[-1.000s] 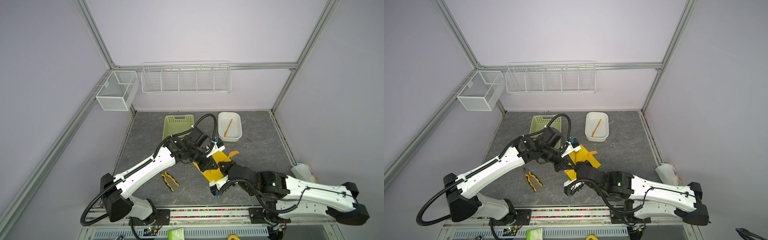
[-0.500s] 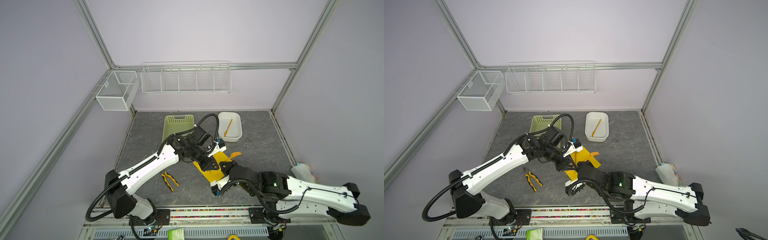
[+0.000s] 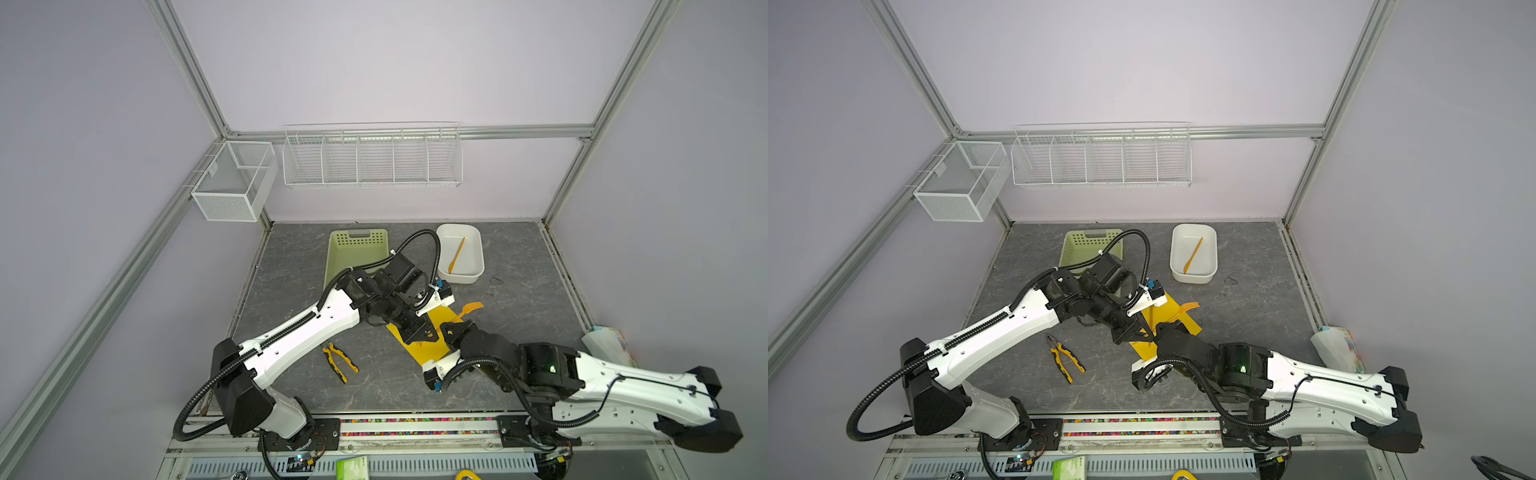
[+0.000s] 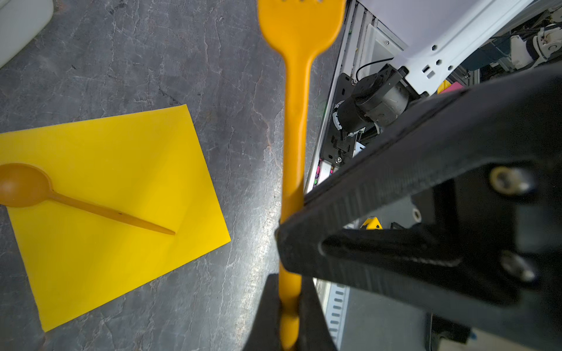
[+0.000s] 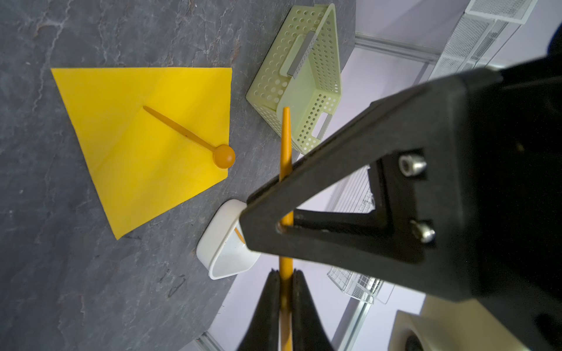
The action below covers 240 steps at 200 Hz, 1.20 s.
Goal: Place the utensils on the paper napkin and roll it up
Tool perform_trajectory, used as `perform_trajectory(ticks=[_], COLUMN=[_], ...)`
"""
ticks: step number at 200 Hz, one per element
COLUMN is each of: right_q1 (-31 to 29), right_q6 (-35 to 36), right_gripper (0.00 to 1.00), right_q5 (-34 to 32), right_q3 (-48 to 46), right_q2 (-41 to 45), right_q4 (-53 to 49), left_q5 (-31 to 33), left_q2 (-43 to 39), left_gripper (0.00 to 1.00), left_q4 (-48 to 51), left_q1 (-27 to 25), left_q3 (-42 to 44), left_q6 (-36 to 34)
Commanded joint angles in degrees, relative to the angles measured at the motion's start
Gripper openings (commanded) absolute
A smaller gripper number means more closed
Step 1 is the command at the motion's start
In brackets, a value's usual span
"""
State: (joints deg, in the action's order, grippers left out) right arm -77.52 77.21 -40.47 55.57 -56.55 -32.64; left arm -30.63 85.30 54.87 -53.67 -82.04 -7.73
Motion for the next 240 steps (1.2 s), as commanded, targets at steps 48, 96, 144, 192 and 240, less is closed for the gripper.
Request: perform_trajectory(ticks=[48, 96, 144, 192, 240], right_q1=[6.6, 19.4, 31.1, 33.0, 33.3], right_q6=[-20.4, -59.1, -92.5, -108.1, -110.3], right_gripper=[0.54, 0.55, 0.51, 0.57, 0.6], right_q5=[11.5, 21.0, 42.9, 56.2, 62.0], right_q3=[3.2, 5.7, 3.9, -0.6, -2.7], right_q2=[3.3, 2.5, -0.5, -3.3, -2.4], right_q4=[1.7, 5.3, 18.8, 39.7, 49.3], left_q5=[14.4, 13.3, 9.8, 1.0, -6.5], left_q2=[-8.2, -17.2, -22.5, -24.7, -25.5], left_gripper=[0.0, 0.0, 0.0, 0.0, 0.0], left_q4=[-10.3, -25.9, -37.5, -52.0, -67.2], left_q1=[2.9, 8.6, 10.4, 10.4, 10.3], left_q3=[8.5, 18.2, 24.5, 29.5, 33.3], left_q6=[7.1, 14.8, 20.6, 27.7, 36.2])
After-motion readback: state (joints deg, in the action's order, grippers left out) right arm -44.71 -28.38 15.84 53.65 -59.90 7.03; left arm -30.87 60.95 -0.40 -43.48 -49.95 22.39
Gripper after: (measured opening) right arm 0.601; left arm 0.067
